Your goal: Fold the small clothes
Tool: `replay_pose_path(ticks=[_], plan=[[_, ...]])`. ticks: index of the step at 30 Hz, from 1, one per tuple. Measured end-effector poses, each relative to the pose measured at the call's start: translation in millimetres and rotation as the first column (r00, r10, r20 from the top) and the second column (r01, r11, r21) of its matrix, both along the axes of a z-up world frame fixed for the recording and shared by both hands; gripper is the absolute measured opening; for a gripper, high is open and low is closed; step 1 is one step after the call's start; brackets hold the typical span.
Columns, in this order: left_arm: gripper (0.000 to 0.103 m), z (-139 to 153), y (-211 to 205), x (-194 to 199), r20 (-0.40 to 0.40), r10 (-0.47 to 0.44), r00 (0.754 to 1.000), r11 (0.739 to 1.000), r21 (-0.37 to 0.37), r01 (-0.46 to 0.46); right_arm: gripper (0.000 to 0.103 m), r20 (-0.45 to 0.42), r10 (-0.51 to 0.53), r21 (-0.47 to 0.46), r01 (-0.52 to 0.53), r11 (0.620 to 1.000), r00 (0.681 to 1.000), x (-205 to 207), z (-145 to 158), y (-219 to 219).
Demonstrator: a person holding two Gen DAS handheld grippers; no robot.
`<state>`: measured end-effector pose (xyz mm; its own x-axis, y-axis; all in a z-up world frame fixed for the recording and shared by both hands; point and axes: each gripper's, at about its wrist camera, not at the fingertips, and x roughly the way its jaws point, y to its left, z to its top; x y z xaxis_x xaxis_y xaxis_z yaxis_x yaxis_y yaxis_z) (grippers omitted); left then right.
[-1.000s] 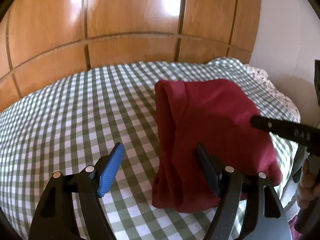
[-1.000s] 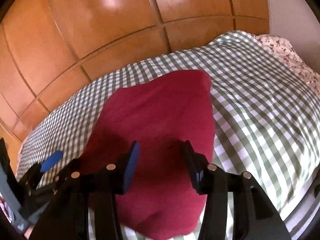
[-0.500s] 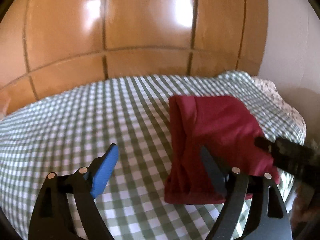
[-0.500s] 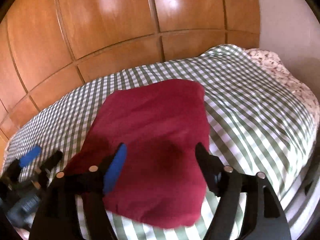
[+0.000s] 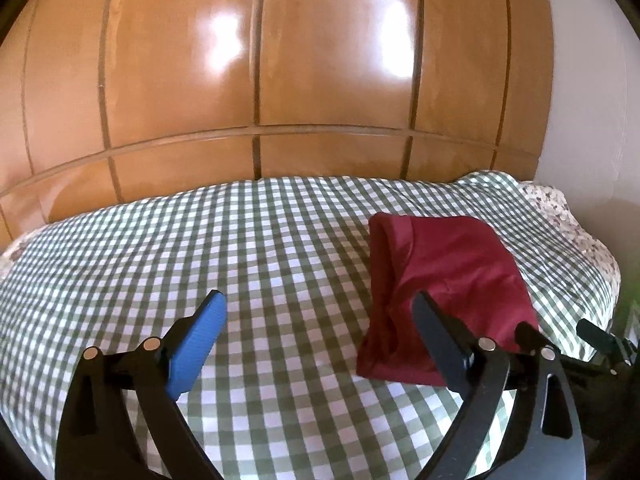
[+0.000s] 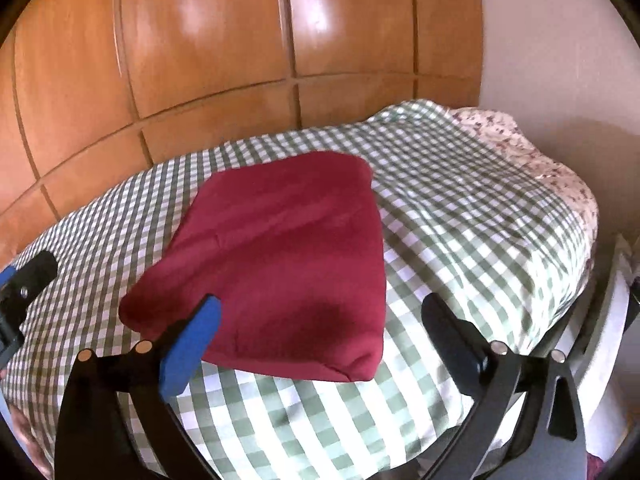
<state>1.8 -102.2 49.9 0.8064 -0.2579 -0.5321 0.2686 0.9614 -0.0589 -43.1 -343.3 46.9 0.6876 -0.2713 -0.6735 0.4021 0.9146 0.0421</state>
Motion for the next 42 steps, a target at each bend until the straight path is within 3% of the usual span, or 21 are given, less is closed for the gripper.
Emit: replay_pose_path(ticks=[11,42], plan=[[0.097,3,6,-8,0.004,0.024,1.0,1.0,0.019,-0.024,0.1,0.042,0.001,-0.049,0.001,0.999,0.999,-8,10,13],[0.099,-2,13,-11,-0.03,0.032,0.999,0.999,0.019,-0.032,0.1,0.031,0.012,-0.03,-0.011,1.0,0.999,-12,5,16]])
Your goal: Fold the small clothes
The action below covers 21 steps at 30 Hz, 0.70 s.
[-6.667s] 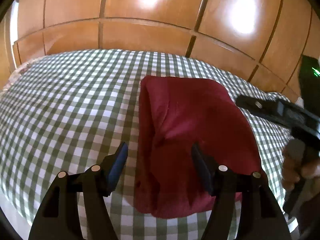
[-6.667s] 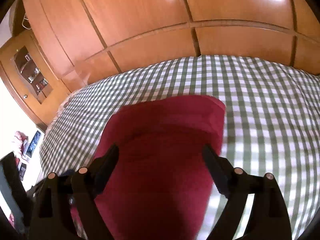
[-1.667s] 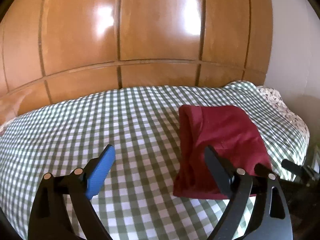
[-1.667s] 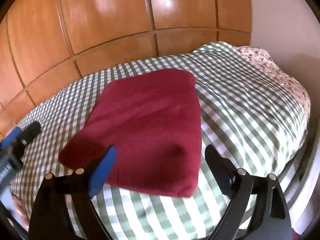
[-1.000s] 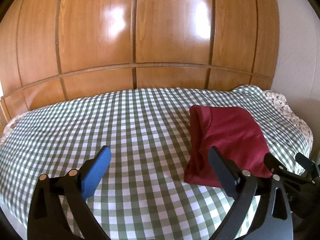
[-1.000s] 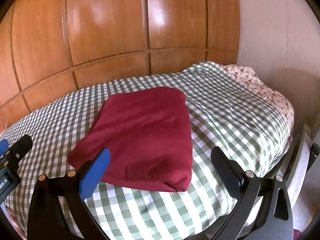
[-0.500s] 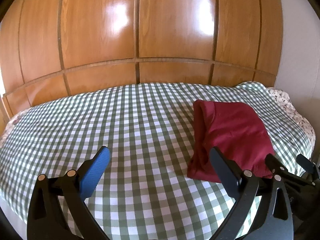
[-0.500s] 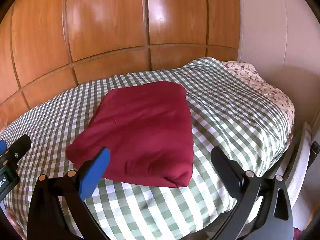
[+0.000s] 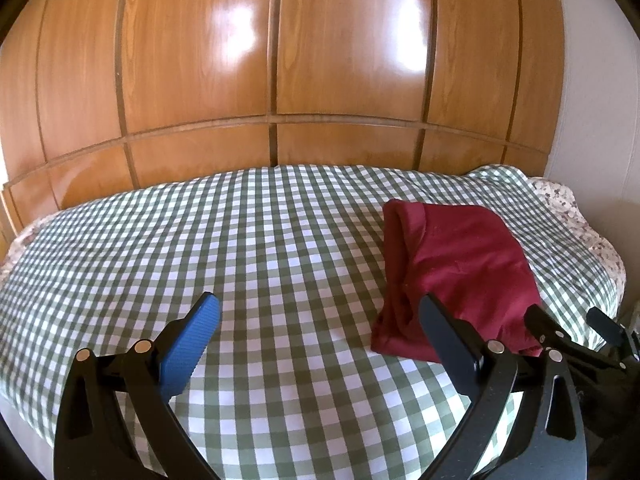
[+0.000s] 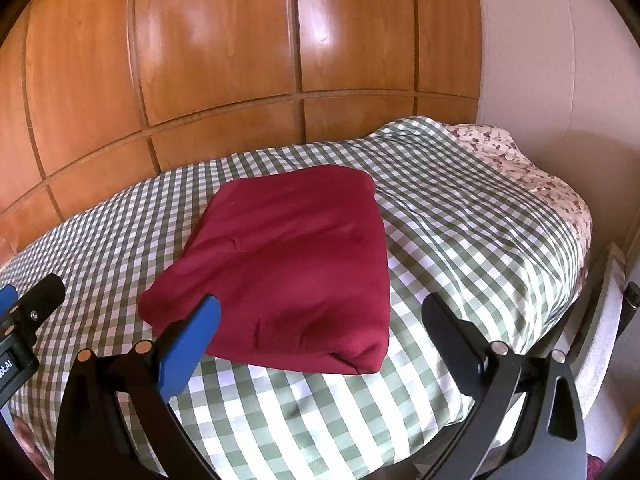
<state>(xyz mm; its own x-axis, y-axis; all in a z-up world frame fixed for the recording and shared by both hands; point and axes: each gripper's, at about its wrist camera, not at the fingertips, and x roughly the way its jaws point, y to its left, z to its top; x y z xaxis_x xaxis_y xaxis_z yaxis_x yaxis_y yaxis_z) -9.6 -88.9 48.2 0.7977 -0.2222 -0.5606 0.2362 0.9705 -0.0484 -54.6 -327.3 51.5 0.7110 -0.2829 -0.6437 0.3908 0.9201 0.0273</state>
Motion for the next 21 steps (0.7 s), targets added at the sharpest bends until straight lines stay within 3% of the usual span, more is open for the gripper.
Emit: replay_pose_path(ticks=[21], plan=[[0.099,4.2,4.0,-5.0,0.031,0.034,0.999,0.999,0.015,-0.034,0.1,-0.001,0.005,0.007,-0.005,1.0,1.0,0.5,-0.6,4.7]])
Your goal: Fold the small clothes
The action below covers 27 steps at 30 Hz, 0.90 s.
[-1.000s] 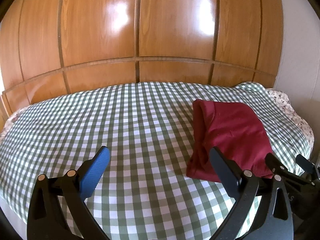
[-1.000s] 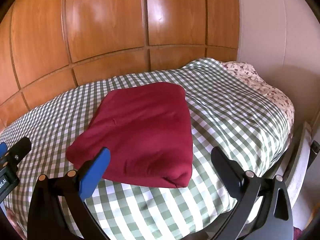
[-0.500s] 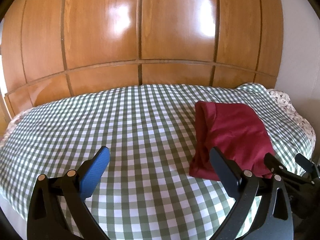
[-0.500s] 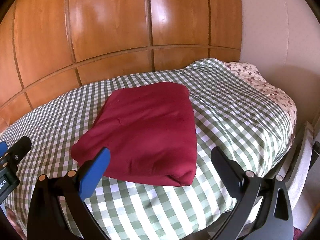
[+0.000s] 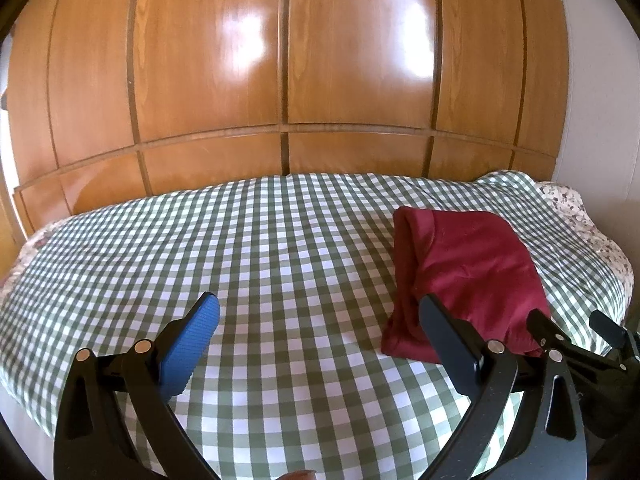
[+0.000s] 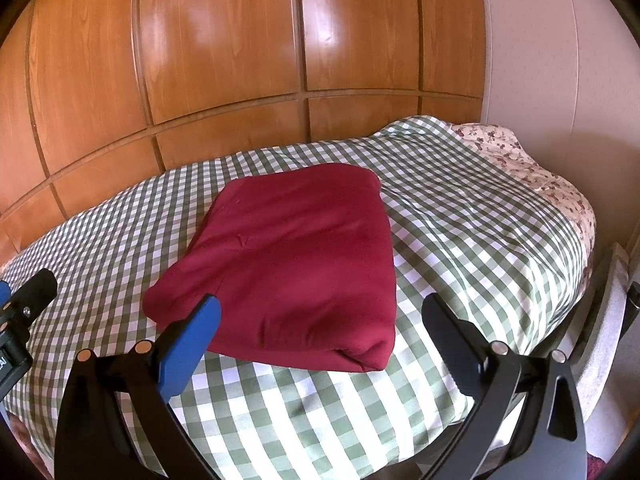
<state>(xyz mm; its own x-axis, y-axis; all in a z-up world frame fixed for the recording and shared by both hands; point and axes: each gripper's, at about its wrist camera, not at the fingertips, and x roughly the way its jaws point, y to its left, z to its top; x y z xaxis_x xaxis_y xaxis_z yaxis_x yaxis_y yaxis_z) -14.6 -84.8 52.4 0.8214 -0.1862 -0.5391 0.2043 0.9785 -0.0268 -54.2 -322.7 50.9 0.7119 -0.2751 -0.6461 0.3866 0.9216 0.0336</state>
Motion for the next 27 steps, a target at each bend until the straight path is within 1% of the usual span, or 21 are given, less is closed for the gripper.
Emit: replay_pose_path(ticks=[7,12,15,23,27], plan=[[0.099,-1,1,0,-0.004,0.0,1.0,1.0,0.002,0.0,0.1,-0.008,0.011,0.005,-0.011,1.0,1.0,2,-2,1],[0.099,-3,-2,1,-0.024,-0.009,1.0,1.0,0.009,0.009,0.1,-0.015,0.011,0.01,-0.011,1.0,1.0,3,-5,1],[0.099,-5,0,2,-0.032,-0.014,0.999,1.0,-0.011,0.014,0.1,-0.019,0.011,0.012,-0.011,1.0,1.0,3,-7,1],[0.099,-11,4,8,-0.056,0.028,0.998,1.0,-0.005,-0.028,0.1,-0.025,0.019,0.024,-0.019,1.0,0.999,5,-12,0],[0.099,-16,6,10,-0.071,0.03,0.997,0.999,-0.008,-0.031,0.1,-0.028,0.021,0.029,-0.02,0.999,0.999,6,-14,0]])
